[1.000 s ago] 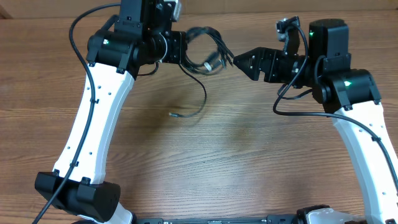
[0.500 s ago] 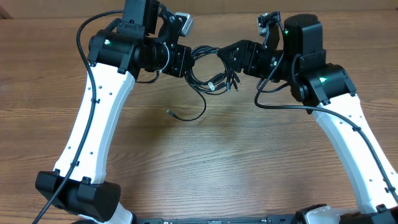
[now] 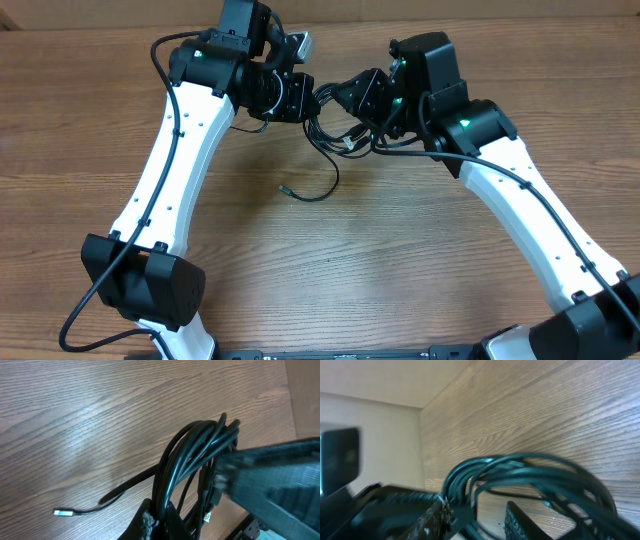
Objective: Untangle cables
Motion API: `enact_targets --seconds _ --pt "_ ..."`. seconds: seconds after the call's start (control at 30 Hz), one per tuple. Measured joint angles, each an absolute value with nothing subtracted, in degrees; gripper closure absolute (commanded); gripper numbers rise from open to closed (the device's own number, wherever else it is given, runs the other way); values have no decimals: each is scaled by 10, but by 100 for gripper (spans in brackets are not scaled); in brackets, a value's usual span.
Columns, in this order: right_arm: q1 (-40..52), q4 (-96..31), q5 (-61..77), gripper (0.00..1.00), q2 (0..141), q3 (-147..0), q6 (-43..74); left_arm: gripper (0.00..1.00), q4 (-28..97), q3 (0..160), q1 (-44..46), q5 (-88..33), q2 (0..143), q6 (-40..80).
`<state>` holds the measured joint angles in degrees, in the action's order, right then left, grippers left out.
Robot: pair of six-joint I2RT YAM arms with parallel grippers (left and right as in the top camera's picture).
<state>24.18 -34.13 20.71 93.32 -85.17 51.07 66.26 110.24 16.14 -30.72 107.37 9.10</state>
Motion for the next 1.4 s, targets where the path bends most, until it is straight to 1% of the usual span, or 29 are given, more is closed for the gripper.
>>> enact_targets --seconds 0.2,0.4,0.9,1.2,1.4 --pt "242 -331 206 63 943 -852 520 96 663 1102 161 -323 1074 91" --pt "246 -331 206 65 943 -852 523 96 650 1102 161 -381 1074 95" --pt "248 -349 179 65 943 -852 525 96 649 1102 149 -429 1075 117" --pt "247 -380 156 64 943 -853 525 96 648 1102 135 -450 1075 117" --pt "247 -401 154 64 943 -853 525 96 632 1102 116 -497 1075 103"
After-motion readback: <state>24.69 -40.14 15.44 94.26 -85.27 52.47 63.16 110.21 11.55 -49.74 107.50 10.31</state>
